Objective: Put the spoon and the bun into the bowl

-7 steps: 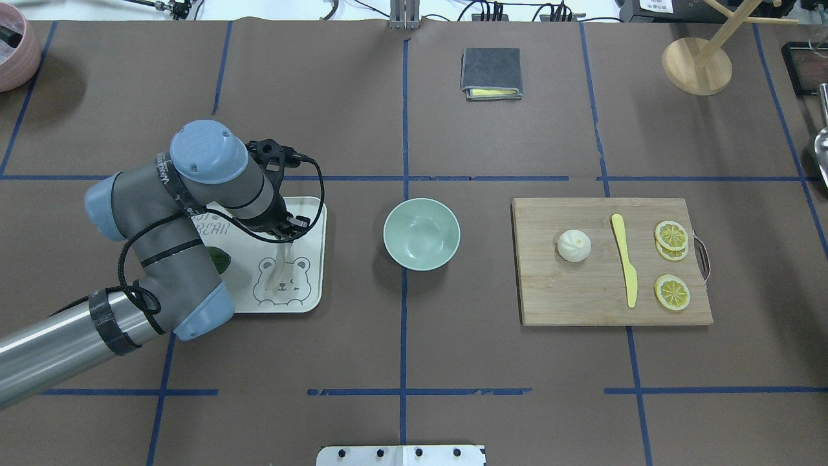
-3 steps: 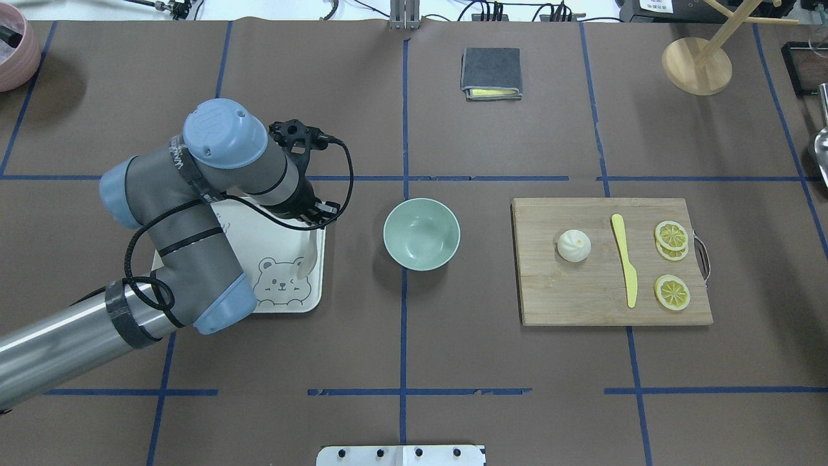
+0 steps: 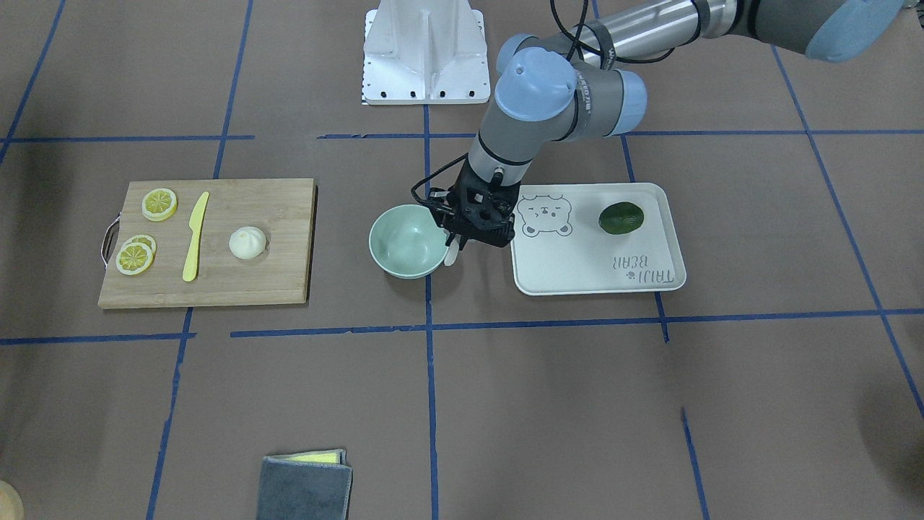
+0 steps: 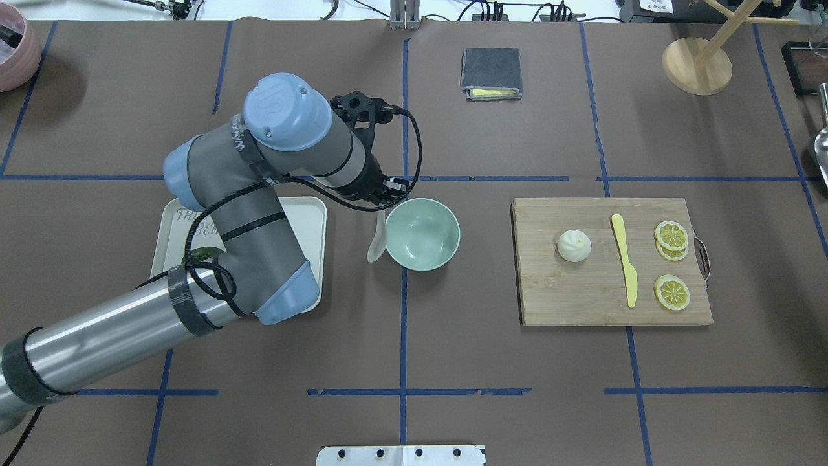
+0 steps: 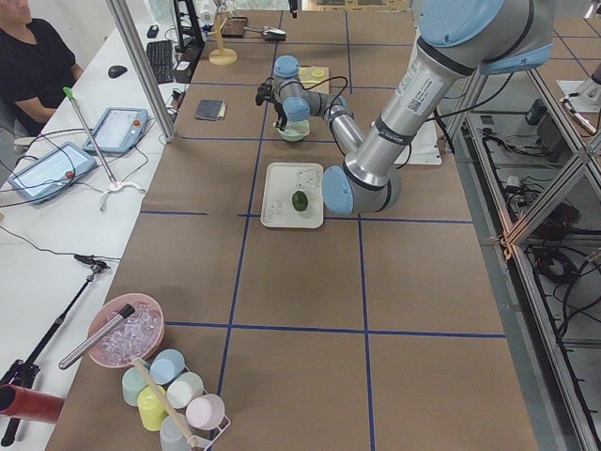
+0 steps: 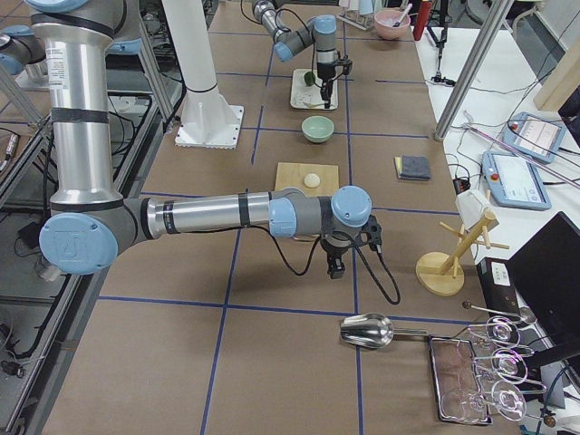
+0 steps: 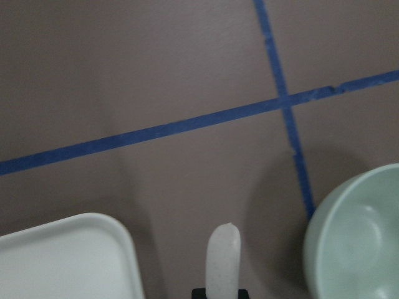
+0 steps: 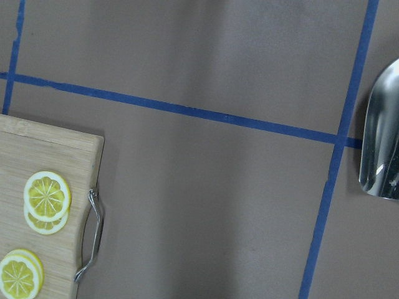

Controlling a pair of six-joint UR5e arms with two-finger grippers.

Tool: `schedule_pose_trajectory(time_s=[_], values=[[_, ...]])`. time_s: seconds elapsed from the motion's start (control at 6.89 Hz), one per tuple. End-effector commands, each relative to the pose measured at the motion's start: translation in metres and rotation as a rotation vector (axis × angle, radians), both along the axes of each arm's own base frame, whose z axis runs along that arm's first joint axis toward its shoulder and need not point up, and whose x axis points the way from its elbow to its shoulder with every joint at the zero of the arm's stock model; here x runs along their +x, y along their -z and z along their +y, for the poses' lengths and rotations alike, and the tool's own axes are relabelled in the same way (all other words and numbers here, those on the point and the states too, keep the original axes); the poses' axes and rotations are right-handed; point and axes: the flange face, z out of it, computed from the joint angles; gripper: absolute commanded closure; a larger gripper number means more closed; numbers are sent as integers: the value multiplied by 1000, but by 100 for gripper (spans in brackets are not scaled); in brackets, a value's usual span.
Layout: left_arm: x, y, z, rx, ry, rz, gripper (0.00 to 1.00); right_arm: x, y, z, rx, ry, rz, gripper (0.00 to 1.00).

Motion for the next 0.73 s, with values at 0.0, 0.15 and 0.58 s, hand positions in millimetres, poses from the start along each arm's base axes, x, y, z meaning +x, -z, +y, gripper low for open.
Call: schedule_pose_trajectory(time_s=[0.0, 0.15, 0.58], values=[[29, 16, -2, 40, 48, 43, 100, -6, 5, 0, -2, 11, -43, 0], [31, 16, -1, 40, 45, 43, 100, -11, 8, -1, 2, 20, -44, 0], [49, 5, 11, 79, 93, 36, 5, -26, 13, -4, 5, 48, -64, 0]])
